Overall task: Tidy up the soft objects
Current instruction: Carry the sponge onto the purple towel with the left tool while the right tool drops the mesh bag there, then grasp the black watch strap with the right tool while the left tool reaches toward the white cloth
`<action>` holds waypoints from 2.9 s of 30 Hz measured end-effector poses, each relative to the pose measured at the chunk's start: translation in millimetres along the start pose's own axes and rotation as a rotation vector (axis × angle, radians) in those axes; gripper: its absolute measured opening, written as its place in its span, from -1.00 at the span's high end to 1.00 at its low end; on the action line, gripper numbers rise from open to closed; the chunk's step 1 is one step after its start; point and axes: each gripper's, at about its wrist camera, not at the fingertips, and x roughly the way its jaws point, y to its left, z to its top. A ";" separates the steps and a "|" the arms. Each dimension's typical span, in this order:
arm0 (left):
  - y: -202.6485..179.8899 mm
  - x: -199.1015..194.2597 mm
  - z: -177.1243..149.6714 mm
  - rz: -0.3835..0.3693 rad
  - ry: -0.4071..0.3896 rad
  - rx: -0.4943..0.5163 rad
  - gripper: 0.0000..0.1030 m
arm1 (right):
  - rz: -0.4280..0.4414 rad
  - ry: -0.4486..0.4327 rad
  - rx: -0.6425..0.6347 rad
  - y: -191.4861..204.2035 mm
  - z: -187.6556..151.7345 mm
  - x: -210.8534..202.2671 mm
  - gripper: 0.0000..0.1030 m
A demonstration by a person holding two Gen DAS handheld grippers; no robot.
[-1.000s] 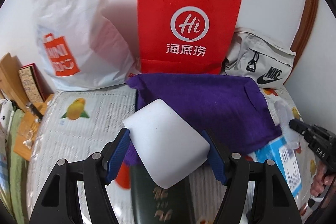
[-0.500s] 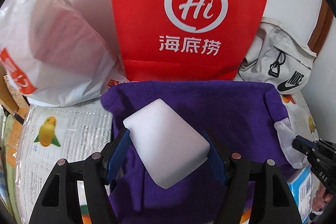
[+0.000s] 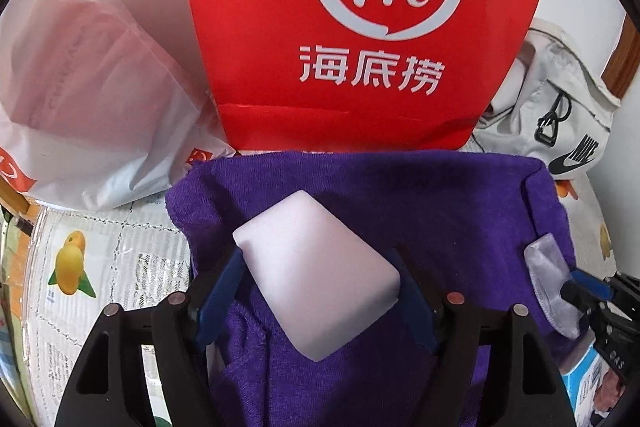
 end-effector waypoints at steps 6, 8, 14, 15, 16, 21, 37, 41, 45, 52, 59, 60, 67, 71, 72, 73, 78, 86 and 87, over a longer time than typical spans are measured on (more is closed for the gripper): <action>-2.6 -2.4 -0.3 -0.005 0.018 0.001 -0.71 | -0.010 -0.040 -0.012 4.7 1.1 -11.7 -0.23; -2.7 -7.1 -2.5 0.006 0.019 0.002 -0.71 | -0.019 -0.060 -0.007 6.5 0.5 -19.5 -0.34; 1.4 -43.0 -15.4 0.003 -0.024 -0.007 -0.71 | -0.020 -0.113 0.032 11.9 -9.5 -48.3 -0.39; 2.7 -49.8 -18.7 0.001 -0.032 -0.007 -0.71 | -0.013 -0.119 0.038 14.3 -12.9 -54.6 -0.40; 4.5 -55.1 -21.1 -0.002 -0.042 -0.007 -0.71 | -0.002 -0.128 0.044 16.5 -16.2 -60.7 -0.40; 16.0 -94.7 -46.6 -0.014 -0.072 -0.030 -0.71 | -0.030 -0.131 0.047 31.7 -42.5 -86.6 -0.40; 26.6 -173.6 -157.9 -0.034 -0.080 -0.049 -0.70 | 0.020 -0.074 -0.009 104.6 -164.6 -140.4 -0.04; 31.1 -176.9 -179.6 -0.036 -0.075 -0.064 -0.70 | 0.017 -0.071 -0.064 124.2 -185.6 -137.0 0.02; 33.5 -176.7 -198.4 -0.036 -0.072 -0.074 -0.70 | 0.016 -0.047 -0.113 139.4 -194.9 -125.3 0.20; 41.0 -172.4 -219.3 -0.058 -0.060 -0.088 -0.70 | -0.033 -0.009 -0.169 153.8 -198.8 -102.7 0.25; 50.6 -166.8 -234.2 -0.089 -0.036 -0.111 -0.70 | -0.099 -0.027 -0.227 169.3 -197.8 -92.2 0.60; 52.2 -166.5 -236.2 -0.090 -0.034 -0.113 -0.70 | -0.078 -0.027 -0.207 166.3 -195.9 -94.6 0.61; 58.6 -169.9 -245.7 -0.097 -0.032 -0.121 -0.70 | -0.010 -0.059 -0.148 158.7 -196.6 -116.1 0.61; 54.3 -172.9 -250.5 -0.109 -0.030 -0.111 -0.70 | -0.003 -0.087 -0.132 158.8 -200.0 -130.6 0.61; 52.1 -173.7 -251.6 -0.111 -0.031 -0.105 -0.70 | -0.006 -0.093 -0.129 158.3 -200.7 -134.0 0.61; 49.3 -174.6 -252.8 -0.112 -0.031 -0.097 -0.70 | -0.012 -0.101 -0.124 157.2 -202.0 -137.6 0.61; 32.2 -181.8 -259.8 -0.126 -0.045 -0.045 -0.70 | -0.017 -0.127 -0.088 144.6 -211.3 -153.6 0.61; 23.0 -180.8 -274.4 -0.107 -0.033 -0.004 -0.67 | -0.047 -0.150 -0.036 115.4 -234.4 -173.7 0.61; 23.1 -180.8 -276.2 -0.104 -0.036 -0.002 -0.67 | -0.053 -0.153 -0.025 110.3 -237.8 -175.1 0.61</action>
